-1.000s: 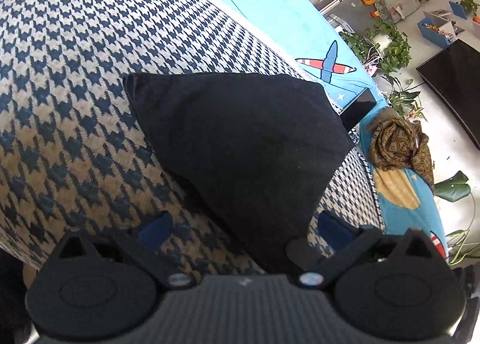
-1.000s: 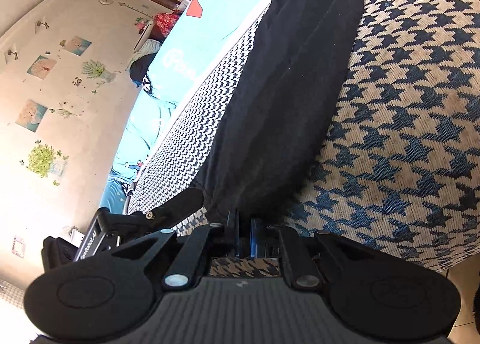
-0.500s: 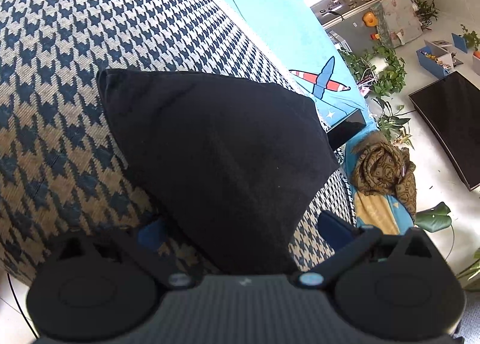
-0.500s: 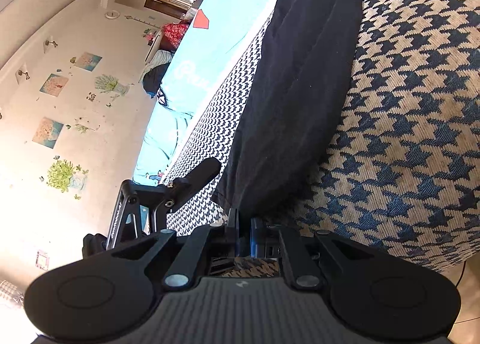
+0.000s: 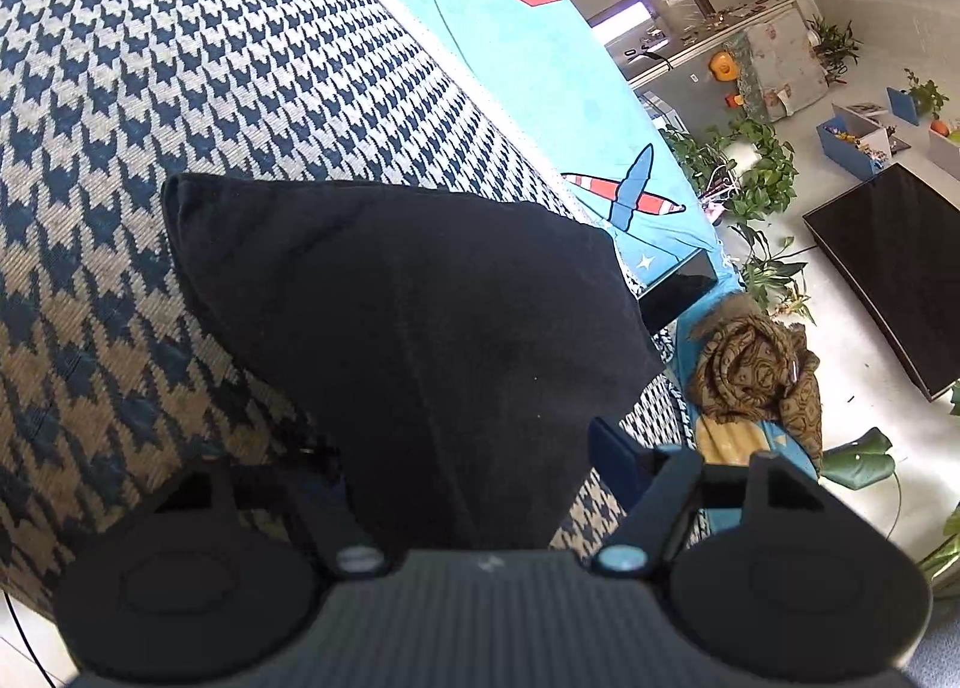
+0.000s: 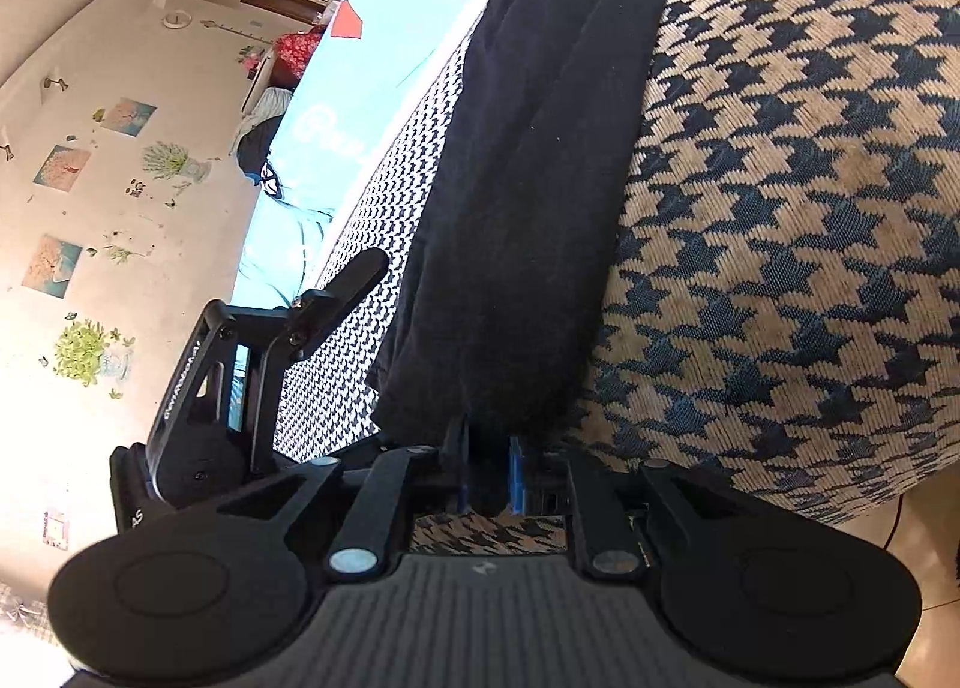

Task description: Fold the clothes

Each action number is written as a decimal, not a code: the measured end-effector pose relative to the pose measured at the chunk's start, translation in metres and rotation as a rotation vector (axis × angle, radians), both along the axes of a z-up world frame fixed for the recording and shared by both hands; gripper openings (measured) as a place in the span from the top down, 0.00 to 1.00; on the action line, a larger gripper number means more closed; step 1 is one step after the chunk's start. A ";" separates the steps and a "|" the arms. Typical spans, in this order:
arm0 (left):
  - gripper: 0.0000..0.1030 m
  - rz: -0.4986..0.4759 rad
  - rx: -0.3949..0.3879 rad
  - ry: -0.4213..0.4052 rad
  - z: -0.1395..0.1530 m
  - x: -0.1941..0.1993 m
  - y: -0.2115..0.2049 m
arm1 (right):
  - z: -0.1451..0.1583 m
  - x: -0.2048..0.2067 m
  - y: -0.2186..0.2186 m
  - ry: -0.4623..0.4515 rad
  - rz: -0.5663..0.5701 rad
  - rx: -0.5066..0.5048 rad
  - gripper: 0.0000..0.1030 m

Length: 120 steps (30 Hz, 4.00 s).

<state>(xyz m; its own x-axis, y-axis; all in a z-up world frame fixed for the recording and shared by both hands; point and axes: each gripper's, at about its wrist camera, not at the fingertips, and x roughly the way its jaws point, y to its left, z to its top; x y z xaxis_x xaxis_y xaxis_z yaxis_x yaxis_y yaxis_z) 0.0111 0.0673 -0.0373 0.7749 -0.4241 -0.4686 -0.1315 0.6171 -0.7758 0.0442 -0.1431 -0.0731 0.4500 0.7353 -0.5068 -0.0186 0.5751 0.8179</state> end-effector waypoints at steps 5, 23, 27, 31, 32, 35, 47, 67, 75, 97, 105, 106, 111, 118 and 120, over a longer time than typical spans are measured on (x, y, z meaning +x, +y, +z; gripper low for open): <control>0.38 -0.001 -0.028 -0.019 0.003 -0.002 0.005 | -0.006 0.002 0.007 0.015 -0.001 -0.014 0.64; 0.27 0.105 0.085 0.038 0.000 0.012 0.030 | 0.019 -0.005 0.043 -0.227 0.088 -0.288 0.91; 0.26 0.116 0.115 0.035 0.000 0.019 0.029 | 0.019 -0.009 0.043 -0.229 0.095 -0.294 0.91; 0.52 0.123 0.150 0.032 0.000 0.026 0.026 | 0.016 -0.009 0.038 -0.213 0.093 -0.291 0.91; 0.58 0.125 0.158 0.034 -0.001 0.027 0.026 | 0.016 -0.009 0.038 -0.211 0.092 -0.292 0.91; 0.86 0.134 0.193 0.057 -0.002 0.027 0.028 | 0.018 -0.009 0.042 -0.208 0.092 -0.300 0.91; 0.95 0.169 0.451 0.002 0.032 0.020 0.035 | 0.031 -0.018 0.076 -0.273 0.136 -0.309 0.91; 0.94 0.167 0.674 0.058 0.065 0.030 0.142 | 0.030 0.007 0.194 -0.310 0.400 -0.123 0.91; 0.63 0.279 0.747 0.210 0.050 0.035 0.156 | 0.013 0.012 0.217 -0.328 0.545 -0.328 0.77; 0.09 0.299 0.843 0.107 0.085 0.012 0.090 | 0.034 0.011 0.164 -0.345 0.463 -0.538 0.51; 0.06 0.203 0.836 0.108 0.078 0.013 0.064 | 0.040 0.013 0.145 -0.374 0.464 -0.613 0.48; 0.05 0.191 0.841 0.107 0.077 0.013 0.060 | 0.042 0.012 0.143 -0.379 0.468 -0.622 0.48; 0.03 0.151 0.843 0.109 0.073 0.017 0.048 | 0.043 0.020 0.133 -0.384 0.484 -0.659 0.48; 0.00 0.101 0.809 0.139 0.066 0.023 0.041 | 0.051 0.045 0.108 -0.420 0.476 -0.705 0.47; 0.00 0.092 0.811 0.149 0.064 0.025 0.038 | 0.054 0.054 0.097 -0.421 0.451 -0.711 0.47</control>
<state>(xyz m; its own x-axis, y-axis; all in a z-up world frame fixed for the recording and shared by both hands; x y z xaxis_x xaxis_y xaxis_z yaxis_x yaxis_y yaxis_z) 0.0364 0.1056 0.0264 0.6957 0.1518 -0.7022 -0.2752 0.9591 -0.0654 0.0983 -0.0463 -0.0187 0.4468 0.4653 -0.7641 -0.5758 0.8033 0.1525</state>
